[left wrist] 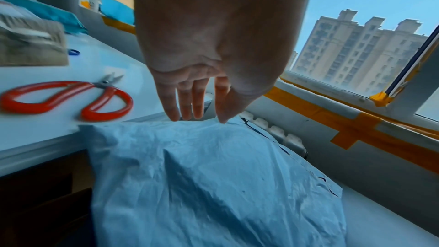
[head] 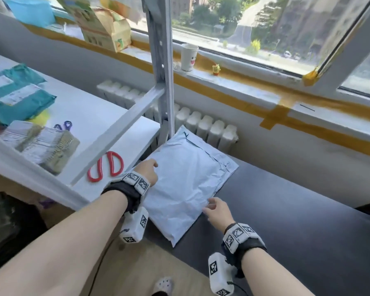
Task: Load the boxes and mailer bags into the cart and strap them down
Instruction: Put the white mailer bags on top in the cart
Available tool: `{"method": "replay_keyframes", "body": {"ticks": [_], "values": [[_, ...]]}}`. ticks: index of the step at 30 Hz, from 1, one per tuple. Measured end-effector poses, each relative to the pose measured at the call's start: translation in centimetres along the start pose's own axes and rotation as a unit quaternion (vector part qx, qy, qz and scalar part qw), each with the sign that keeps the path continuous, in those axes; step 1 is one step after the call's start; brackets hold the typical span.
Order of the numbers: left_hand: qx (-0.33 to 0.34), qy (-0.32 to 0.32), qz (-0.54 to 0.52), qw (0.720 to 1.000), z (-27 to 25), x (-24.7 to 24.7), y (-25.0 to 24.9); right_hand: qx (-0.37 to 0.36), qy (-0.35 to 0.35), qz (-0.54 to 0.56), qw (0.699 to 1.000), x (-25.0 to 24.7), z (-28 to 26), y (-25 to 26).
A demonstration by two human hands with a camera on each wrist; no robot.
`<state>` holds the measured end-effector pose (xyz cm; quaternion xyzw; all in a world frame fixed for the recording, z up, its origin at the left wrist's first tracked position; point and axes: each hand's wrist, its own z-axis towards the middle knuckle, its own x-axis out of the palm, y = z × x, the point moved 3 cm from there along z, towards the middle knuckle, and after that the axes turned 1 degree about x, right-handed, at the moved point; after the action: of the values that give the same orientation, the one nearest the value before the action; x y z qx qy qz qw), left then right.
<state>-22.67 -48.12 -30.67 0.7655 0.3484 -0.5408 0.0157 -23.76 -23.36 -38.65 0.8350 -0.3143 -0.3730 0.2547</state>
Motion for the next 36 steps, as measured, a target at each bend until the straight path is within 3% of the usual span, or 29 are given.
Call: {"method": "replay_keyframes", "body": {"ticks": [6, 14, 20, 29, 36], "values": [[0.006, 0.056, 0.052, 0.997, 6.6, 0.6, 0.1, 0.072, -0.055, 0.101, 0.991, 1.4, 2.8, -0.3], [0.001, 0.060, 0.097, 0.993, 10.7, 1.2, 1.8, 0.097, -0.162, 0.111, 0.976, 1.8, 3.4, -0.5], [-0.001, 0.026, 0.079, 0.997, 11.1, 1.3, 1.7, 0.135, -0.142, 0.234, 0.952, 2.8, 4.2, -1.3], [-0.010, 0.078, -0.001, 0.997, 9.9, 1.0, 1.4, 0.108, -0.174, 0.244, 0.948, 1.2, 2.6, -1.5], [0.029, 0.107, -0.024, 0.994, 6.9, 2.2, -0.3, 0.099, -0.192, 0.289, 0.933, -1.8, 0.2, -1.7]]}}
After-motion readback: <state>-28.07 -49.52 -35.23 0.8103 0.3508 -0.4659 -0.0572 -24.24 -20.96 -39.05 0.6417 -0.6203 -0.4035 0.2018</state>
